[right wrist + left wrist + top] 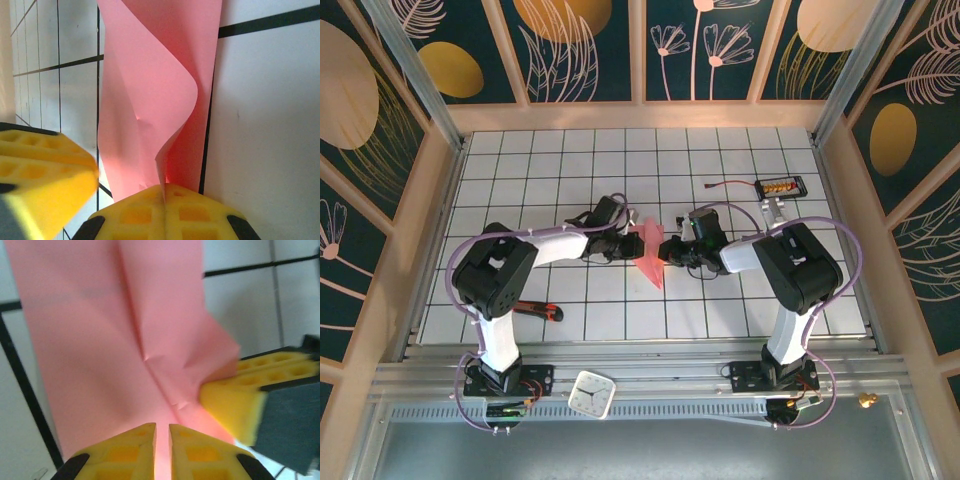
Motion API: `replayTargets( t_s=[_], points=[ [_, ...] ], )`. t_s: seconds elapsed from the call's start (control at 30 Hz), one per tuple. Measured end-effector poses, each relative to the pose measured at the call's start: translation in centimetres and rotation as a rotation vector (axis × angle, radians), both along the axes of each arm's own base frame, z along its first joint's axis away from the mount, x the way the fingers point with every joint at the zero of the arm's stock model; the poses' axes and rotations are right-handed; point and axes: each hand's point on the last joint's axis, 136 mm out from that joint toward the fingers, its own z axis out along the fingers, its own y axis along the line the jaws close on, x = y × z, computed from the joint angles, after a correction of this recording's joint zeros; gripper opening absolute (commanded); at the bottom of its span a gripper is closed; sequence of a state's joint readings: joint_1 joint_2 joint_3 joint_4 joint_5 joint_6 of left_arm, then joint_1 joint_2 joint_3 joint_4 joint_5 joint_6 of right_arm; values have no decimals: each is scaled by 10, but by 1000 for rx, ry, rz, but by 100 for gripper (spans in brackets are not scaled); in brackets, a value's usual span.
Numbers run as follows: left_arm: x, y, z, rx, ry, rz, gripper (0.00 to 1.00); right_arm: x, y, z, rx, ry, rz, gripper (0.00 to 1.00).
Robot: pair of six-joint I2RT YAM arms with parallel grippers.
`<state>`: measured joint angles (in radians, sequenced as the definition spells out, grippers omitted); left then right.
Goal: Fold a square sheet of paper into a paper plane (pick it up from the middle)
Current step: Fourth fold the wing at the center of the table.
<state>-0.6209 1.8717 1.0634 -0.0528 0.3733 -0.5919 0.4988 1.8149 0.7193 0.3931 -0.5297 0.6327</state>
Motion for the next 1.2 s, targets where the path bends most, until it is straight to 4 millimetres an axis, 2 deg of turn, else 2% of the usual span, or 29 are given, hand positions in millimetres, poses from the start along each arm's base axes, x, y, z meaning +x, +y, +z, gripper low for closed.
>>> replayTargets(
  t_s=[0.2, 0.3, 0.37, 0.5, 0.73, 0.97, 1.2],
  points=[
    [22, -20, 35, -74, -62, -3, 3, 0, 0, 0, -1, -2, 2, 0],
    [34, -31, 41, -102, -78, -9, 1, 0, 0, 0, -1, -2, 2, 0],
    [39, -35, 37, -101, -75, -10, 0, 0, 0, 0, 0, -2, 3, 0],
    [45, -39, 14, -76, -44, -8, 0, 0, 0, 0, 0, -2, 4, 0],
    [50, -32, -14, -32, -8, 16, 0, 0, 0, 0, 0, -4, 6, 0],
    [61, -20, -19, -16, -8, 55, 0, 0, 0, 0, -1, -4, 6, 0],
    [62, -17, -25, -6, -10, 63, 0, 0, 0, 0, 0, -3, 5, 0]
  ],
)
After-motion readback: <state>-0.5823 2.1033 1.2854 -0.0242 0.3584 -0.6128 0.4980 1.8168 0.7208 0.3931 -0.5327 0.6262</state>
